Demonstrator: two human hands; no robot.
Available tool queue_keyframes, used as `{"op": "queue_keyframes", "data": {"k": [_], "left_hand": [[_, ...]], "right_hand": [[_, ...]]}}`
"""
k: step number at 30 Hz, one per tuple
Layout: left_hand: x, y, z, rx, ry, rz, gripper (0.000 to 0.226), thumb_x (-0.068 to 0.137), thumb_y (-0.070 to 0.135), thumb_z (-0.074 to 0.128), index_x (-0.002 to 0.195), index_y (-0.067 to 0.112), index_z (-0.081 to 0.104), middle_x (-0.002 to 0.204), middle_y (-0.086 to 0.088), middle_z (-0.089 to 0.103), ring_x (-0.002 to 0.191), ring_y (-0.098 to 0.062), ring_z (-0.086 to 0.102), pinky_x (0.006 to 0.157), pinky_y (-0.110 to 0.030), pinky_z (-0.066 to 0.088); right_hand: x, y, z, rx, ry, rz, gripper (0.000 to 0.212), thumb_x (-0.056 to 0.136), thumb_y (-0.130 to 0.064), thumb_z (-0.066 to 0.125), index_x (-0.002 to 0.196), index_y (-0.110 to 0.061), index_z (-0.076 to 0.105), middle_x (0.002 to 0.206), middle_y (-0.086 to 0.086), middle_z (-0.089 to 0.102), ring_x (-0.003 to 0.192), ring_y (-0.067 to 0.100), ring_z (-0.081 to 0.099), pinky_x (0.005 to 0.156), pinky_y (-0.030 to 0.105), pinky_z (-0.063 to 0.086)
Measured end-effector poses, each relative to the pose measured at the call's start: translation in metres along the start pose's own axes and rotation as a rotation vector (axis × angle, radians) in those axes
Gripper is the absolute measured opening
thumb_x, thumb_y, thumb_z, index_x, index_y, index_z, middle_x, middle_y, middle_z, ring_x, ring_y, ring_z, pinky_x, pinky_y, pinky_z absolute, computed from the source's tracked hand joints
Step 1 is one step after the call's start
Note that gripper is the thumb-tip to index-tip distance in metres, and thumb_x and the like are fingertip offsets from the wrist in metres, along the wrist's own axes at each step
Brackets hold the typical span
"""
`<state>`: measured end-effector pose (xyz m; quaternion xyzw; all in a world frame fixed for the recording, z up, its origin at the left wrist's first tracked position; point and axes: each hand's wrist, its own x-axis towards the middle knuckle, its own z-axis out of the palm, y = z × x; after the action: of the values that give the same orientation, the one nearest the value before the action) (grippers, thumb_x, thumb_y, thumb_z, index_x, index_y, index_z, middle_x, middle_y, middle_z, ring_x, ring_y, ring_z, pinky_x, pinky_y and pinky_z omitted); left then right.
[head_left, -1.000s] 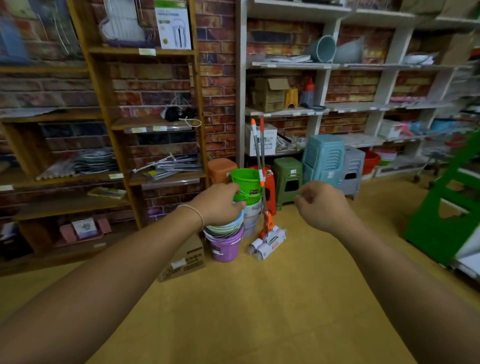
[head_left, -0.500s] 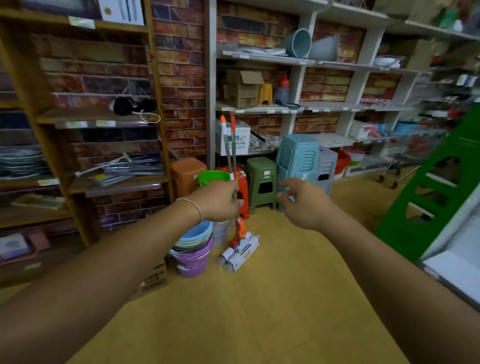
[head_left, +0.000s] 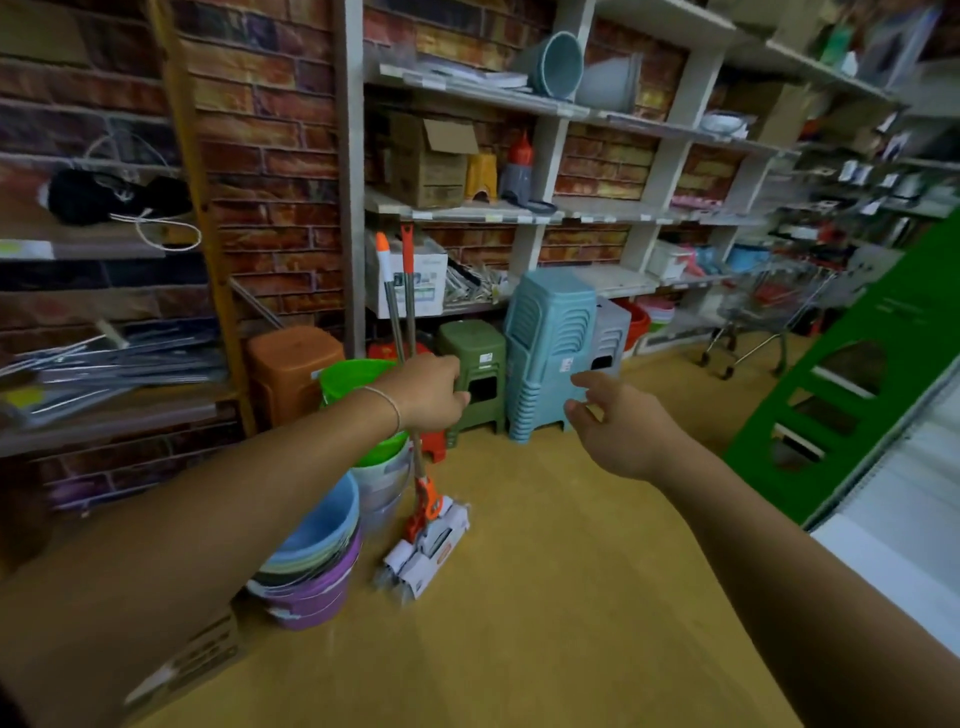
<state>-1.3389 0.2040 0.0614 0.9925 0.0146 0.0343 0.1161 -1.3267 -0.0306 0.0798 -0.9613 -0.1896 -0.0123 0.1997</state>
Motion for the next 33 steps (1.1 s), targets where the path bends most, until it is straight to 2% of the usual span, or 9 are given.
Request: {"op": "queue_keyframes", "data": {"k": [5, 12, 16, 21, 25, 26, 28, 30, 33], "left_hand": [[0.067, -0.015, 0.025, -0.003, -0.041, 0.023, 0.041, 0.098, 0.038, 0.05, 0.122, 0.005, 0.054, 0.123, -0.021, 0.058, 0.113, -0.036, 0.054, 0.093, -0.042, 0.047], [0.164, -0.045, 0.048, -0.03, -0.081, -0.019, 0.035, 0.098, 0.034, 0.05, 0.118, 0.006, 0.055, 0.12, -0.018, 0.058, 0.108, -0.033, 0.055, 0.09, -0.037, 0.046], [0.225, -0.074, 0.056, -0.021, -0.086, -0.095, 0.031, 0.097, 0.034, 0.052, 0.113, 0.008, 0.056, 0.121, -0.016, 0.06, 0.109, -0.033, 0.056, 0.089, -0.035, 0.047], [0.295, -0.108, 0.045, -0.037, -0.069, -0.22, 0.031, 0.097, 0.032, 0.053, 0.117, 0.009, 0.058, 0.121, -0.016, 0.062, 0.108, -0.033, 0.058, 0.086, -0.034, 0.048], [0.333, -0.132, 0.048, -0.054, -0.095, -0.311, 0.017, 0.098, 0.03, 0.053, 0.1, 0.012, 0.056, 0.115, -0.015, 0.062, 0.102, -0.032, 0.057, 0.079, -0.033, 0.044], [0.34, -0.137, 0.05, -0.06, -0.107, -0.334, 0.02, 0.099, 0.031, 0.052, 0.101, 0.011, 0.056, 0.117, -0.017, 0.062, 0.103, -0.033, 0.057, 0.081, -0.035, 0.045], [0.354, -0.151, 0.053, -0.093, -0.096, -0.371, 0.031, 0.099, 0.031, 0.052, 0.116, 0.006, 0.059, 0.124, -0.018, 0.06, 0.11, -0.034, 0.056, 0.088, -0.036, 0.046], [0.37, -0.169, 0.056, -0.122, -0.079, -0.402, 0.038, 0.099, 0.03, 0.052, 0.128, 0.006, 0.055, 0.132, -0.017, 0.057, 0.118, -0.033, 0.054, 0.093, -0.036, 0.045], [0.399, -0.2, 0.063, -0.134, -0.098, -0.424, 0.039, 0.1, 0.029, 0.05, 0.13, 0.005, 0.052, 0.134, -0.018, 0.055, 0.119, -0.033, 0.053, 0.09, -0.032, 0.043]], "right_hand": [[0.067, 0.004, 0.009, 0.015, -0.027, 0.01, 0.054, 0.101, -0.039, 0.045, 0.15, -0.019, 0.033, 0.146, 0.013, 0.047, 0.129, 0.032, 0.049, 0.103, 0.037, 0.041], [0.183, 0.024, 0.036, 0.033, -0.068, -0.035, 0.051, 0.102, -0.037, 0.045, 0.147, -0.016, 0.037, 0.146, 0.013, 0.048, 0.131, 0.031, 0.047, 0.104, 0.036, 0.039], [0.265, 0.034, 0.053, 0.067, -0.151, -0.093, 0.054, 0.102, -0.035, 0.045, 0.15, -0.016, 0.034, 0.149, 0.011, 0.046, 0.136, 0.029, 0.043, 0.106, 0.031, 0.035], [0.365, 0.03, 0.063, 0.103, -0.218, -0.189, 0.051, 0.101, -0.033, 0.048, 0.147, -0.015, 0.038, 0.147, 0.012, 0.048, 0.134, 0.029, 0.046, 0.105, 0.03, 0.036], [0.429, 0.025, 0.082, 0.11, -0.261, -0.249, 0.044, 0.1, -0.026, 0.048, 0.143, -0.016, 0.045, 0.141, 0.012, 0.053, 0.127, 0.028, 0.051, 0.1, 0.028, 0.039], [0.444, 0.023, 0.091, 0.108, -0.278, -0.262, 0.046, 0.1, -0.026, 0.048, 0.145, -0.016, 0.043, 0.144, 0.011, 0.051, 0.129, 0.028, 0.05, 0.101, 0.028, 0.038], [0.47, 0.015, 0.109, 0.115, -0.319, -0.306, 0.048, 0.1, -0.028, 0.048, 0.146, -0.018, 0.041, 0.147, 0.01, 0.048, 0.133, 0.029, 0.047, 0.106, 0.031, 0.037], [0.498, 0.006, 0.127, 0.113, -0.357, -0.351, 0.047, 0.099, -0.029, 0.048, 0.145, -0.02, 0.042, 0.146, 0.009, 0.049, 0.133, 0.03, 0.048, 0.104, 0.032, 0.039], [0.536, -0.01, 0.15, 0.102, -0.392, -0.37, 0.047, 0.1, -0.024, 0.048, 0.146, -0.014, 0.042, 0.149, 0.011, 0.046, 0.133, 0.029, 0.046, 0.103, 0.029, 0.038]]}}
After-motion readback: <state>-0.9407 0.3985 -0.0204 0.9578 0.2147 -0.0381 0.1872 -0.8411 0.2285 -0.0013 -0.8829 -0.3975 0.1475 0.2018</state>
